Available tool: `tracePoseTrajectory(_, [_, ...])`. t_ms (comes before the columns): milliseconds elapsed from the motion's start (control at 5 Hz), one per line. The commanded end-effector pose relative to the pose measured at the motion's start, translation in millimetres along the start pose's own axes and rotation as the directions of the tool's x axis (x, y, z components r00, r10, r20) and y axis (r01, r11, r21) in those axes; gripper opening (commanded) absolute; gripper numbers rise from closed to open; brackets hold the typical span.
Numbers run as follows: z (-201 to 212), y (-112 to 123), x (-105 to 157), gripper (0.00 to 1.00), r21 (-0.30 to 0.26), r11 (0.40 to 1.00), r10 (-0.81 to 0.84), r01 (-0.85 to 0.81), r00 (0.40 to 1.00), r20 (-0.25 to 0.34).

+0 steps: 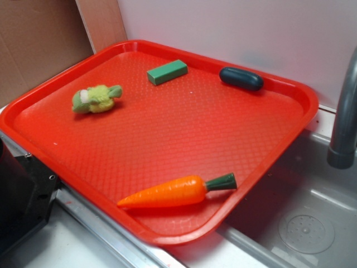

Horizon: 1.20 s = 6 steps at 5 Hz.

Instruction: Grab the carrot.

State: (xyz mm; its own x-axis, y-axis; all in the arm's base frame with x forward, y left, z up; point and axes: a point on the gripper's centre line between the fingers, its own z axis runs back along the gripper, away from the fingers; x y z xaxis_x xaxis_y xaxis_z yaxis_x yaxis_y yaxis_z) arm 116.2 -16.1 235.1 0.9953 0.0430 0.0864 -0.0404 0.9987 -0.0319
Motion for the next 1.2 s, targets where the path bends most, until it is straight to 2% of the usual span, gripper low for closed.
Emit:
tracePoseTrajectory(0, [0,0,0,1.00,0.000,1.000,0.000,0.000,1.000,0.000])
tracePoseTrajectory(200, [-6,-1,4,1.00,-0.010,0.999,-0.033,0.033,0.999,-0.006])
tracePoseTrajectory(400, [-16,-9,12,1.00,0.031,0.987,-0.155,0.155,0.988,0.005])
tracePoseTrajectory(600, [-26,-21,19,1.00,0.020,0.954,-0.301,0.301,0.953,0.034])
tracePoseTrajectory(800, [-48,-51,23,1.00,-0.028,0.855,-0.509,0.517,0.849,0.143])
tracePoseTrajectory(1000, [-60,-64,25,1.00,-0.079,0.783,-0.594,0.617,0.780,0.196])
